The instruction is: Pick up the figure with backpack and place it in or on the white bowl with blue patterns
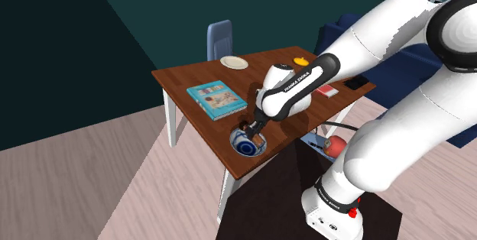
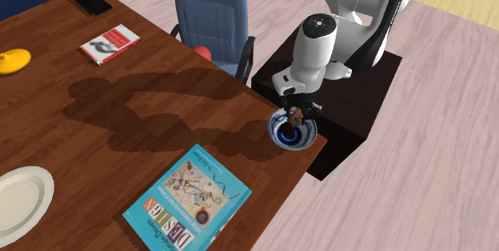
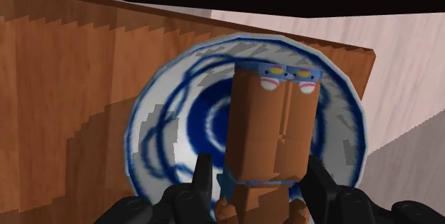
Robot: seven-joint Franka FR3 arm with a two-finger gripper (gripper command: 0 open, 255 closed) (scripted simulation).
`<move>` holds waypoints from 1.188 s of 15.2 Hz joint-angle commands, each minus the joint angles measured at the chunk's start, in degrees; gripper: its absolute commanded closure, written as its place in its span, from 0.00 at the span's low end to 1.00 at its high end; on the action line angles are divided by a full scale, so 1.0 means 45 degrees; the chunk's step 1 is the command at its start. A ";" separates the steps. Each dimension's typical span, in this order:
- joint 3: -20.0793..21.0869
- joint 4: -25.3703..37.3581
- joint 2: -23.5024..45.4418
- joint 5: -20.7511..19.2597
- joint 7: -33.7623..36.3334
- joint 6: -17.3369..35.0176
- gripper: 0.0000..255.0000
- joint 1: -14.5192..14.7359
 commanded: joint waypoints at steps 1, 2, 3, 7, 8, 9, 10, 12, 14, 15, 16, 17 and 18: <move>-0.0020 0.0015 0.0183 0.0076 -0.0065 0.0178 1.00 0.0034; -0.0020 0.0015 0.0182 0.0075 -0.0064 0.0178 1.00 0.0034; -0.0020 0.0015 0.0183 0.0076 -0.0065 0.0178 1.00 0.0034; -0.0020 0.0015 0.0183 0.0076 -0.0065 0.0178 1.00 0.0034; -0.0019 0.0015 0.0182 0.0076 -0.0065 0.0178 0.00 0.0034; -0.0020 0.0015 0.0182 0.0076 -0.0065 0.0178 0.00 0.0034; -0.0020 0.0015 0.0183 0.0076 -0.0065 0.0178 0.00 0.0034; -0.0020 0.0015 0.0182 0.0076 -0.0065 0.0178 0.00 0.0034; 0.0015 0.0014 -0.0453 -0.0201 0.0127 -0.0453 0.00 -0.0103; 0.0047 0.0040 -0.1065 -0.0413 0.0271 -0.1088 0.00 -0.0220; 0.0080 0.0094 -0.1649 -0.0575 0.0380 -0.1724 0.00 -0.0324; 0.0104 0.0155 -0.2088 -0.0677 0.0446 -0.2224 0.00 -0.0398; 0.0109 0.0155 -0.2088 -0.0674 0.0444 -0.2225 0.00 -0.0403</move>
